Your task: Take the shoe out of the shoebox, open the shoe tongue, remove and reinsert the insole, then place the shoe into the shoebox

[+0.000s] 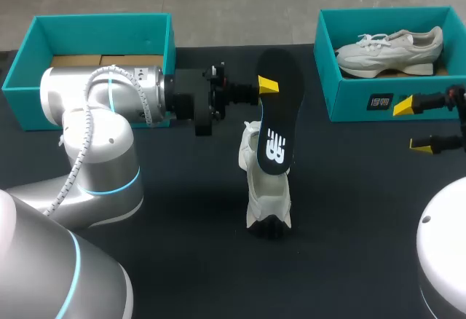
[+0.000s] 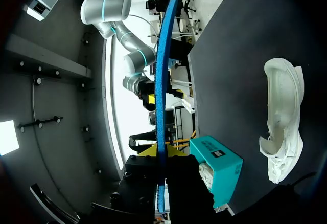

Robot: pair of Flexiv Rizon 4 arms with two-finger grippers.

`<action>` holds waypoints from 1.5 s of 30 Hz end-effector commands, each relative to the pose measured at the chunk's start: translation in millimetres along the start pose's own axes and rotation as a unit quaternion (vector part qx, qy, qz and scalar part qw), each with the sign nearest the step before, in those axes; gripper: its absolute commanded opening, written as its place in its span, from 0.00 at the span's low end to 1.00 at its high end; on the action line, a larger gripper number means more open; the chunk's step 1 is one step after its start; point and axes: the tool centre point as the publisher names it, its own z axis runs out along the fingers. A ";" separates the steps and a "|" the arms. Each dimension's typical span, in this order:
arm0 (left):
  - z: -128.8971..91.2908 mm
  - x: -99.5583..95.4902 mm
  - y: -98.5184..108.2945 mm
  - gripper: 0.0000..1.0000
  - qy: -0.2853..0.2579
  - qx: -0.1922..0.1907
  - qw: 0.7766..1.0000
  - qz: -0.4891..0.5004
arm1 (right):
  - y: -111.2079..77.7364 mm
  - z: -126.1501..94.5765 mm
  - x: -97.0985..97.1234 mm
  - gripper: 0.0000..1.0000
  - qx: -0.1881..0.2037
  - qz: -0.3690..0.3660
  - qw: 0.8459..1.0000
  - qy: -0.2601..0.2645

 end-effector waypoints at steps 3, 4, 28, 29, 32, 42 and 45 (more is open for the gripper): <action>0.3 0.0 -0.9 0.00 0.001 -0.001 1.000 0.001 | -1.7 -1.0 0.4 1.00 -0.001 0.000 1.000 -0.002; 0.3 0.0 -0.9 0.00 0.001 -0.001 1.000 0.001 | -1.7 -1.0 0.4 1.00 -0.001 0.000 1.000 -0.002; -38.1 10.0 -92.8 0.00 0.015 0.061 0.931 -0.361 | -1.7 -1.0 0.4 1.00 -0.001 0.000 1.000 -0.002; -39.1 12.3 -97.9 0.00 0.020 0.067 0.923 -0.378 | -1.7 -1.0 0.4 1.00 -0.001 0.000 1.000 -0.002; -40.9 16.7 -107.9 0.00 0.011 0.078 0.922 -0.380 | -1.7 -1.0 0.4 1.00 -0.001 0.000 1.000 -0.002; -40.9 16.7 -107.9 0.00 0.011 0.078 0.922 -0.380 | -1.7 -1.0 0.4 1.00 -0.001 0.000 1.000 -0.002; -37.6 18.7 -114.4 0.00 0.007 0.087 0.913 -0.399 | -1.7 -1.0 0.4 1.00 -0.001 0.000 1.000 -0.002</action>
